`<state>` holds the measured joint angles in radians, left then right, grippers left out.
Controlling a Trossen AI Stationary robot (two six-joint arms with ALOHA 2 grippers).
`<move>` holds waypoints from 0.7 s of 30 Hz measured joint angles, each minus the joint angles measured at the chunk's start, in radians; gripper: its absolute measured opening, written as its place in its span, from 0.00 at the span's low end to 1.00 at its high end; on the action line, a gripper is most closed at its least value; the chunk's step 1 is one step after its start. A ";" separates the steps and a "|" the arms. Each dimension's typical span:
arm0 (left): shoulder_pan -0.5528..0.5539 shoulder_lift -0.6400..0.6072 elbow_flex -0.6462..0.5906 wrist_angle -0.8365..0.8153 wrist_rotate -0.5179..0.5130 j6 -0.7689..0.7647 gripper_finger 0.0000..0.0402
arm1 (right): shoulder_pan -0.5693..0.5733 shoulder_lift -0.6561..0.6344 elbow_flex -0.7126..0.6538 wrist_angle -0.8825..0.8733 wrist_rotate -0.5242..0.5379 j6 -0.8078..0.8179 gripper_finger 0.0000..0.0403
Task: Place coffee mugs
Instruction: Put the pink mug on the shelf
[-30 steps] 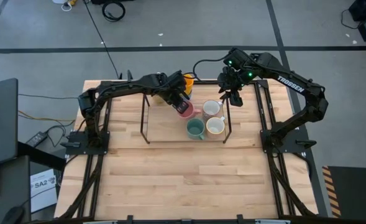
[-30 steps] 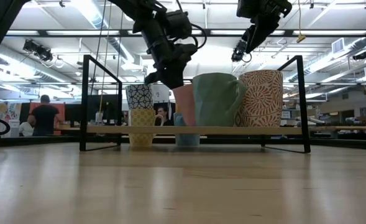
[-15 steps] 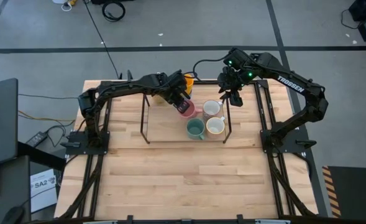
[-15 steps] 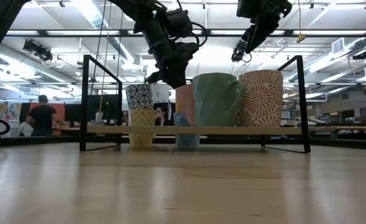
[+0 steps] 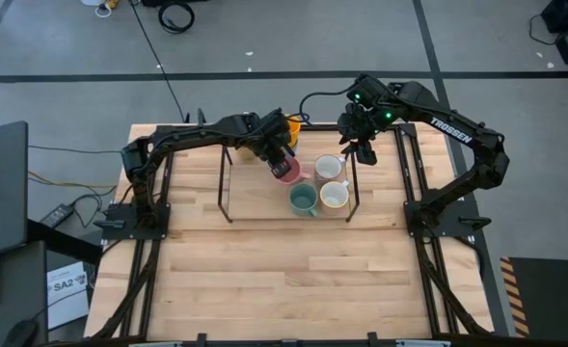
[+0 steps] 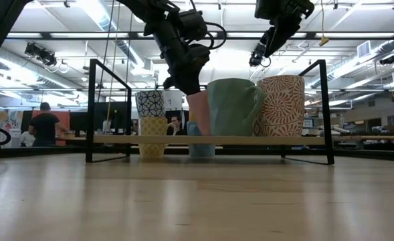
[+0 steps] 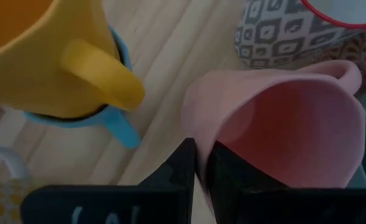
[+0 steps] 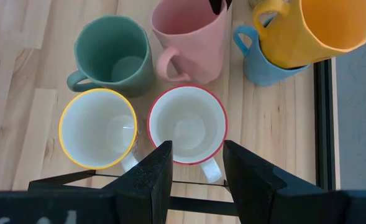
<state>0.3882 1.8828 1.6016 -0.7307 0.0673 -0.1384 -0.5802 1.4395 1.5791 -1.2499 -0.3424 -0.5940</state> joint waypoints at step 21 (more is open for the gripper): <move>0.000 -0.003 0.000 0.047 -0.004 0.018 0.28 | 0.000 0.000 0.000 0.000 0.000 0.000 0.37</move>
<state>0.3886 1.8797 1.6016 -0.6836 0.0631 -0.1199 -0.5804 1.4395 1.5791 -1.2499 -0.3424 -0.5938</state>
